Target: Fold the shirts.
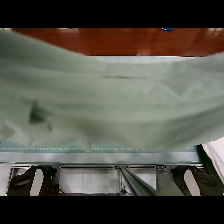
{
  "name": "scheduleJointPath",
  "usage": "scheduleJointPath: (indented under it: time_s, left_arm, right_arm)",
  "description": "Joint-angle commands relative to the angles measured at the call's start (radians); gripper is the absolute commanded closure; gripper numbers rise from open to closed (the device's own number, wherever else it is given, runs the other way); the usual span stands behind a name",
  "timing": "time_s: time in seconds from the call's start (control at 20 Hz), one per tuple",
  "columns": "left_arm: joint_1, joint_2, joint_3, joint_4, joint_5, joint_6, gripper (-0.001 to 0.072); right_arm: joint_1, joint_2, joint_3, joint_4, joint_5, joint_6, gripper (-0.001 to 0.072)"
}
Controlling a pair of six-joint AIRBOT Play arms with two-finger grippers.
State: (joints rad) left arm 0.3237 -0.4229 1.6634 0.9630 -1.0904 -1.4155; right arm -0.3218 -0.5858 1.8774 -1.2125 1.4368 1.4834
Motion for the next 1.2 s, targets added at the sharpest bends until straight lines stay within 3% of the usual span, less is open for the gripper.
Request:
scheduleJointPath:
  time_s: [0.0, 0.3, 0.35, 0.45, 0.55, 0.65, 0.85, 1.1, 1.15]
  left_arm:
    - [-0.139, 0.076, -0.013, 0.323, -0.041, -0.146, 0.0686]
    - [-0.142, -0.005, -0.357, 0.259, -0.075, -0.213, 0.0686]
    - [-0.142, -0.035, -0.426, 0.224, -0.042, -0.212, 0.0686]
    - [-0.143, -0.126, -0.555, 0.160, 0.111, -0.110, 0.0685]
    - [-0.143, -0.274, -0.615, 0.114, 0.249, -0.069, 0.0685]
    - [-0.143, -0.464, -0.608, 0.056, 0.331, -0.066, 0.0686]
    - [-0.143, -0.857, -0.494, -0.116, 0.448, 0.074, 0.0685]
    - [-0.144, -1.222, -0.216, -0.127, 0.354, 0.059, 0.0686]
    - [-0.143, -1.260, -0.182, -0.127, 0.312, 0.021, 0.0686]
  right_arm:
    - [0.001, 0.029, -0.042, -0.059, 0.069, 0.043, 0.0687]
    - [0.001, 0.015, -0.418, 0.080, -0.011, 0.005, 0.0687]
    - [0.001, -0.005, -0.485, 0.105, -0.044, -0.023, 0.0687]
    - [0.002, -0.085, -0.597, 0.159, -0.122, -0.083, 0.0687]
    - [0.002, -0.220, -0.653, 0.210, -0.214, -0.145, 0.0687]
    - [0.002, -0.396, -0.654, 0.288, -0.301, -0.206, 0.0687]
    - [0.051, -0.784, -0.603, 0.549, -0.480, -0.340, 0.0687]
    - [0.144, -1.189, -0.325, 0.550, -0.521, -0.303, 0.0687]
    - [0.157, -1.233, -0.292, 0.550, -0.518, -0.288, 0.0687]
